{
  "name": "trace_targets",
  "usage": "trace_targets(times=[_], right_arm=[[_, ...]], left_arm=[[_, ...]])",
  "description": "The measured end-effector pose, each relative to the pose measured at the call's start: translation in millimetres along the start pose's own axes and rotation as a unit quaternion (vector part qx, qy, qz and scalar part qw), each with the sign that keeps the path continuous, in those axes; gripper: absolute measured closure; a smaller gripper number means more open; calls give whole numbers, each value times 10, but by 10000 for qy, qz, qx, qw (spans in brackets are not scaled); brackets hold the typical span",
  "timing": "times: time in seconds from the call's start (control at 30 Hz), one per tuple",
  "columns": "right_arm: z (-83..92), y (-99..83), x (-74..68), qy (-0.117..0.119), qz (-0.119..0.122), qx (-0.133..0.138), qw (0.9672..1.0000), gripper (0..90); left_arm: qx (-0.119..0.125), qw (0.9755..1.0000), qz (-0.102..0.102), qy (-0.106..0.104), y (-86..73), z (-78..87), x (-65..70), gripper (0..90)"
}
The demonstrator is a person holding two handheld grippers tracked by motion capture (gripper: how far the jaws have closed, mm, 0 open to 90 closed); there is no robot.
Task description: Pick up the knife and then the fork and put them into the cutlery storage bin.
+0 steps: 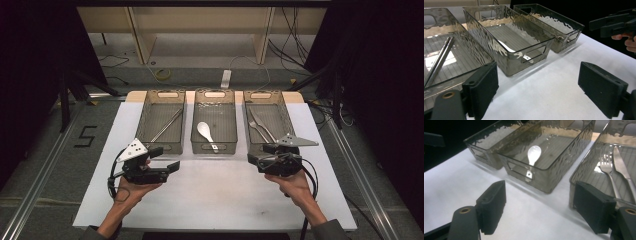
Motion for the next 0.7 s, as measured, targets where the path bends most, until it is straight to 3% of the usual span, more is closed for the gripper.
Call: trace_targets(times=[0.17,0.4,0.7], right_arm=[[72,-81,-56,73,-3,91,9999,273],[170,-161,-87,23,80,171,9998,250],[240,-214,-93,-58,67,209,9997,213]], left_arm=[[16,10000,24,-32,2,3,9,158],[25,9998,139,-137,3,7,20,159],[12,9998,122,-147,-2,7,23,159]])
Point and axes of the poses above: each handheld gripper's, and its own axes: z roughly backward along the jaws, y roughly out of its top, x roughly to its right, the point moved 10 cm from there along -z, roughly forward along the jaws, and after that the axes turned 10 degrees about x, right-handed, at the moved point
